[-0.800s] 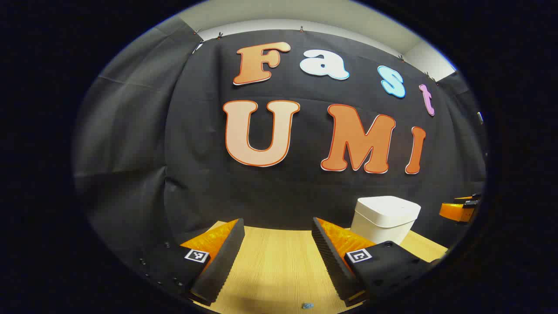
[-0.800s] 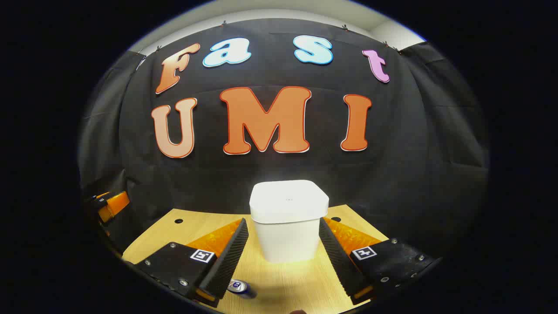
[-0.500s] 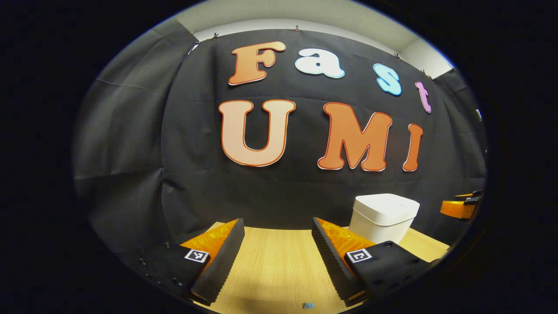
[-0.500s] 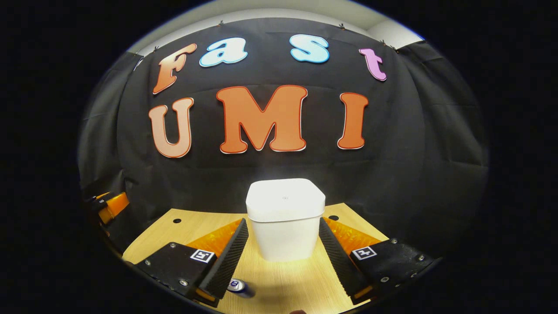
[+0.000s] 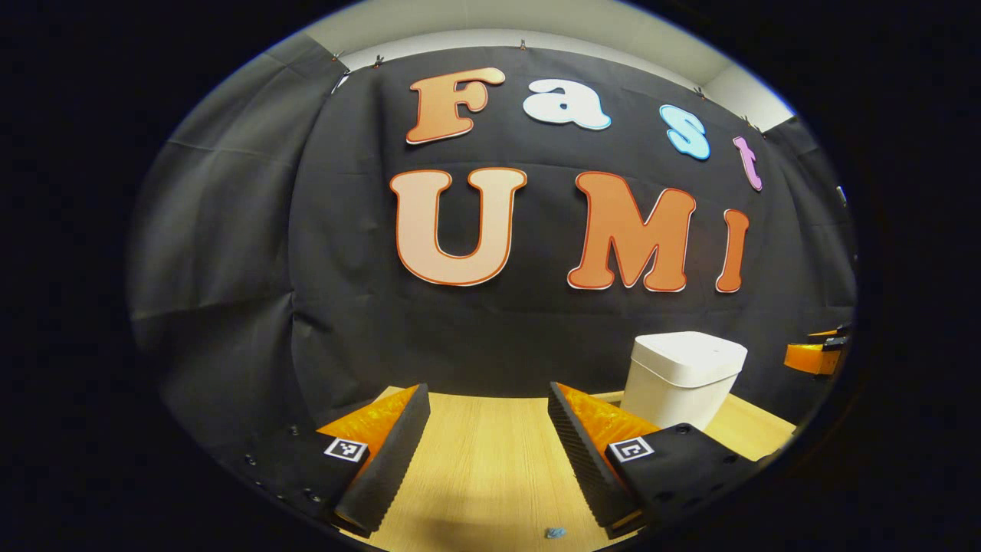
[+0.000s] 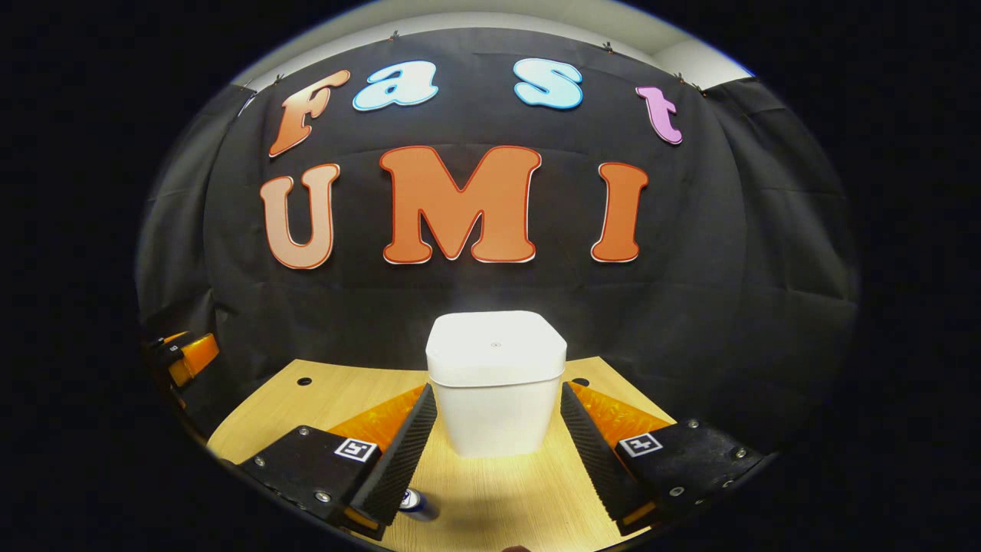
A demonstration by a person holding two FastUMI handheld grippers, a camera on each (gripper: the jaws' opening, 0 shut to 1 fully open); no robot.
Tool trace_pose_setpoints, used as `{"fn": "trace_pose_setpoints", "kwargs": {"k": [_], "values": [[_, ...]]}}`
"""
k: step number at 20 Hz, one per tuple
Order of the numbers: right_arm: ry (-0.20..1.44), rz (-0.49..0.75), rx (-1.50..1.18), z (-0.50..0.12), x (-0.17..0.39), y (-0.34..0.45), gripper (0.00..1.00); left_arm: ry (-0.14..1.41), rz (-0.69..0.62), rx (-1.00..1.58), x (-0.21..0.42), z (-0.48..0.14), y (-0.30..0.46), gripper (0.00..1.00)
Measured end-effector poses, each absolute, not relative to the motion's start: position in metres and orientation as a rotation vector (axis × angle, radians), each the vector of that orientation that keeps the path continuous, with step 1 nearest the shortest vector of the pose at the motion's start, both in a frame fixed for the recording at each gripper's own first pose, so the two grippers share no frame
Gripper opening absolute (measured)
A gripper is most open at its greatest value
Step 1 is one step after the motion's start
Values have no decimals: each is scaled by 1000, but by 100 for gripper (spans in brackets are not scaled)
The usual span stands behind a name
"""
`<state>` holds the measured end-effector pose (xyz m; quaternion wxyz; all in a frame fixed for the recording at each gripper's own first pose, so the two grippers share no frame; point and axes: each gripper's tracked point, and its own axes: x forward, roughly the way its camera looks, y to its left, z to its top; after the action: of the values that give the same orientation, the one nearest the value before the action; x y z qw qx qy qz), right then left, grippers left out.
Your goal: Press the lid of the desktop garbage bin to open it, pick up the crumpled paper on the desktop and throw it into the bin, then pick up the pop can on the desktop and drop it into the bin, and finally close the garbage bin lid.
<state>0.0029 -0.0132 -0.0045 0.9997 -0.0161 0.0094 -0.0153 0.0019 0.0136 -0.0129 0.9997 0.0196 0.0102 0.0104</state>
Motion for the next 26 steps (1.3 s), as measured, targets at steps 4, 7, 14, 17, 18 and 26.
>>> {"fn": "trace_pose_setpoints", "kwargs": {"k": [4, 7, 14, 17, 18, 26], "values": [[14, -32, -32, -2, 4, -13, 99, 25, 14, 41, 7, -13, 12, 99], [22, -35, -25, -4, 6, -14, 99, 25, 16, 56, 9, -14, 12, 99], [57, -47, -36, -10, 13, -18, 95, 37, 19, 67, 14, -19, 14, 99], [71, -51, -44, -12, 14, -19, 83, 33, 25, 68, 15, -17, 15, 99], [77, -51, -48, -14, 14, -19, 78, 29, 26, 71, 15, -17, 15, 99], [109, -16, -58, -20, 15, -13, 15, 42, 40, 67, 13, -21, 22, 99]]}}
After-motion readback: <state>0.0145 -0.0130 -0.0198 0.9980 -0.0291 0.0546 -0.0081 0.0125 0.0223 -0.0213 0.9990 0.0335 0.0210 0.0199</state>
